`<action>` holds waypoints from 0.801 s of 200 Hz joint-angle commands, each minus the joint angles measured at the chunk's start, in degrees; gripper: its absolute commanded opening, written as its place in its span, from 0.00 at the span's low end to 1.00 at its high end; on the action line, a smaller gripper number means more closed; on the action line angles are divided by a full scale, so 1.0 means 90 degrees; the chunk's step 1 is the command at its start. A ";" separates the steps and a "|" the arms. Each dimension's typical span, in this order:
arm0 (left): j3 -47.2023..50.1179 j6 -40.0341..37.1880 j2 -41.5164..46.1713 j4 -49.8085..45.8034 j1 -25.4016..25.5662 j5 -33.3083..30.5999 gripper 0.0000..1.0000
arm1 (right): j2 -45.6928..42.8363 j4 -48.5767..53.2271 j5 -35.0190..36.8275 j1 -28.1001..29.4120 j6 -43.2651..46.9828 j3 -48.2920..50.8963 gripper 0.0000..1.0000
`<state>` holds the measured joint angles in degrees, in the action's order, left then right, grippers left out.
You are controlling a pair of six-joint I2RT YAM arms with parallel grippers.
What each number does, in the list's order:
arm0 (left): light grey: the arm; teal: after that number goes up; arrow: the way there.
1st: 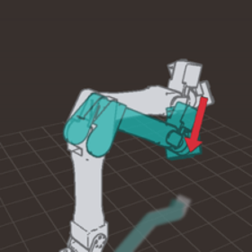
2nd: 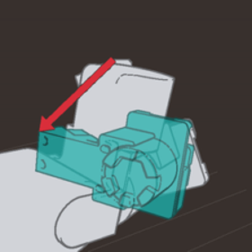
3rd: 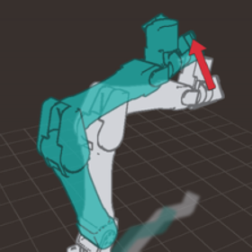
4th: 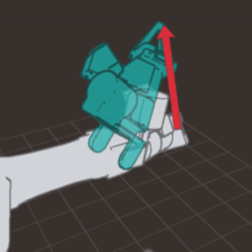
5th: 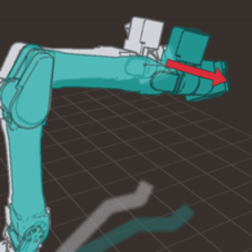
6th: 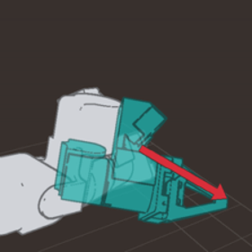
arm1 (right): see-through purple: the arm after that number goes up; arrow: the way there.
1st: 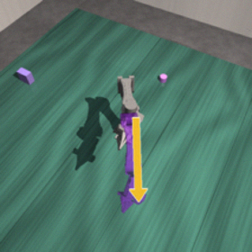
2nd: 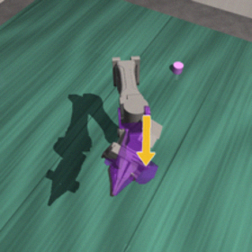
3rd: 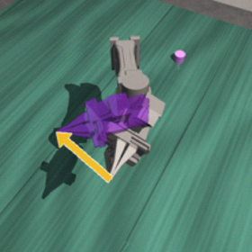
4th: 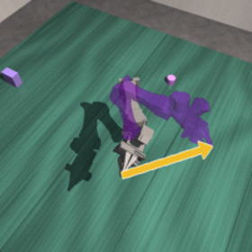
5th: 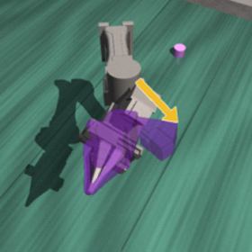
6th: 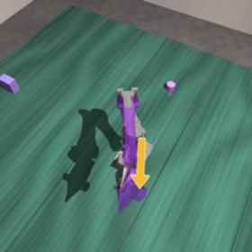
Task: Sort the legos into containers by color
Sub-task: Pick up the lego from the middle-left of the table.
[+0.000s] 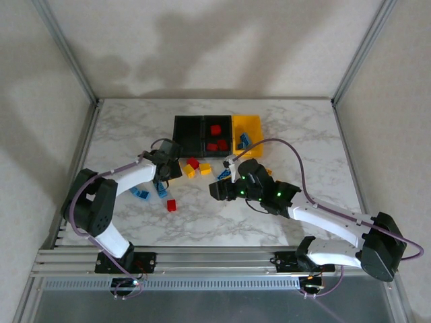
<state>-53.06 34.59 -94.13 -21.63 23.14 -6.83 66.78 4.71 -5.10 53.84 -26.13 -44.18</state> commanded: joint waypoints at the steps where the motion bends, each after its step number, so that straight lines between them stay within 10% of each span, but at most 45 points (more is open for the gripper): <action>1: 0.0055 -0.0122 -0.0170 0.0118 -0.0088 -0.0119 0.64 | -0.0146 0.0024 0.0156 0.0048 0.0032 0.0028 0.58; 65: -0.0077 -0.0133 -0.0235 0.0046 -0.0110 -0.0091 0.39 | -0.0262 0.0150 0.0315 0.0052 0.0011 0.0055 0.58; 160: -0.0514 0.0004 0.1308 -0.0607 0.0061 0.0170 0.37 | -0.0052 0.0105 0.0552 0.0044 -0.0089 -0.0080 0.58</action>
<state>-54.28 34.28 -84.60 -23.86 23.05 -6.55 65.21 5.54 -2.74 53.84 -26.20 -44.12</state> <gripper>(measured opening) 0.439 0.580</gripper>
